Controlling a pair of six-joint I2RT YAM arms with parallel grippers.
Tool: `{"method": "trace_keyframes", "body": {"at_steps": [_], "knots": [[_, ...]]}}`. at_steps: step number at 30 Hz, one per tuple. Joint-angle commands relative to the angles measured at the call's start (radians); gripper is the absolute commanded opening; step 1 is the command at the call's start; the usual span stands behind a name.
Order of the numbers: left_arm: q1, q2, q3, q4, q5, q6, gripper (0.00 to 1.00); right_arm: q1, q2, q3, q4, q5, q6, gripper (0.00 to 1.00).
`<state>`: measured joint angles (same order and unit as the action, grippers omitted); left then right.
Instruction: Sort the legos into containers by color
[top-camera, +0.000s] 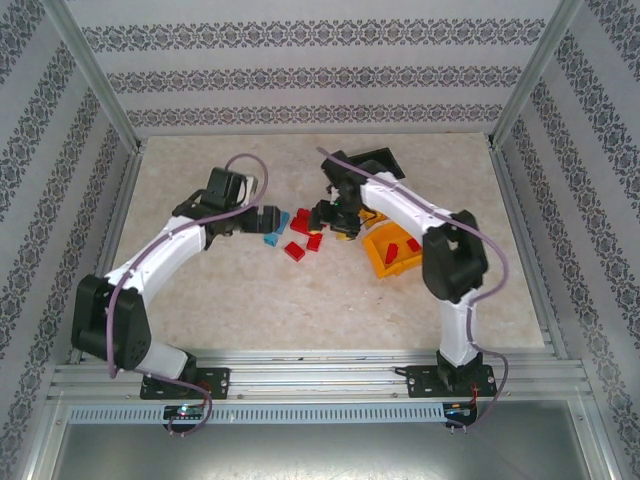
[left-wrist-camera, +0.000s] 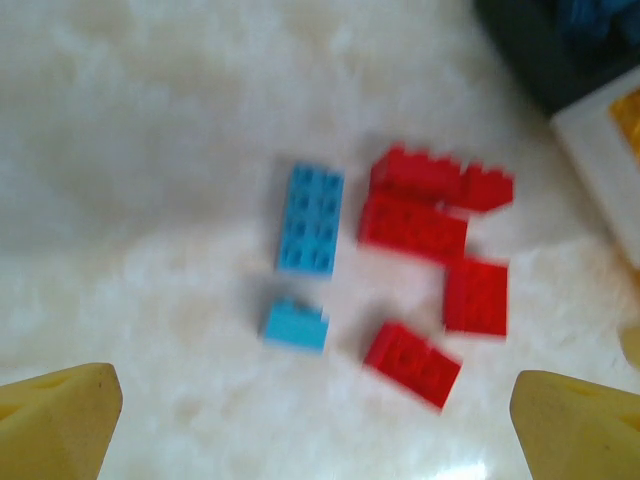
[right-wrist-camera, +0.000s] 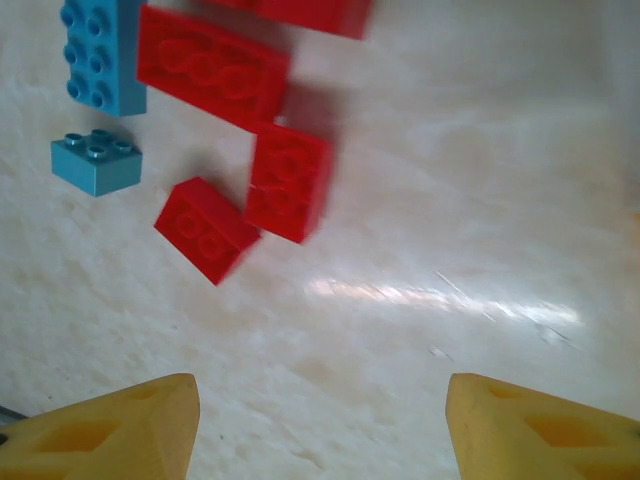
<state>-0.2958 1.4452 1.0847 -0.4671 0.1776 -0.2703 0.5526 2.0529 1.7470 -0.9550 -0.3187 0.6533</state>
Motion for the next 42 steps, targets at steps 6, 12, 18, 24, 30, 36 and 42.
{"method": "trace_keyframes", "body": {"at_steps": [6,12,18,24,30,36,42], "knots": [[0.034,-0.171,-0.129,-0.112,-0.007,-0.097,1.00,0.040,0.233,0.290,-0.169,0.050,-0.020,0.67],[0.071,-0.229,-0.148,-0.158,-0.018,-0.132,1.00,0.048,0.290,0.333,-0.212,0.085,0.005,0.67],[0.077,-0.238,-0.150,-0.141,-0.007,-0.158,1.00,0.053,0.338,0.352,-0.223,0.086,0.011,0.66],[0.078,-0.227,-0.154,-0.123,0.041,-0.163,1.00,0.057,0.397,0.404,-0.221,0.080,0.016,0.64],[0.077,-0.177,-0.127,-0.127,0.123,-0.165,1.00,0.054,0.421,0.429,-0.228,0.090,0.016,0.53],[0.074,-0.091,-0.108,-0.111,0.212,-0.209,1.00,0.048,0.338,0.354,-0.178,0.110,0.021,0.31],[0.066,-0.026,-0.091,-0.073,0.257,-0.284,1.00,0.022,0.203,0.214,-0.140,0.109,0.031,0.28]]}}
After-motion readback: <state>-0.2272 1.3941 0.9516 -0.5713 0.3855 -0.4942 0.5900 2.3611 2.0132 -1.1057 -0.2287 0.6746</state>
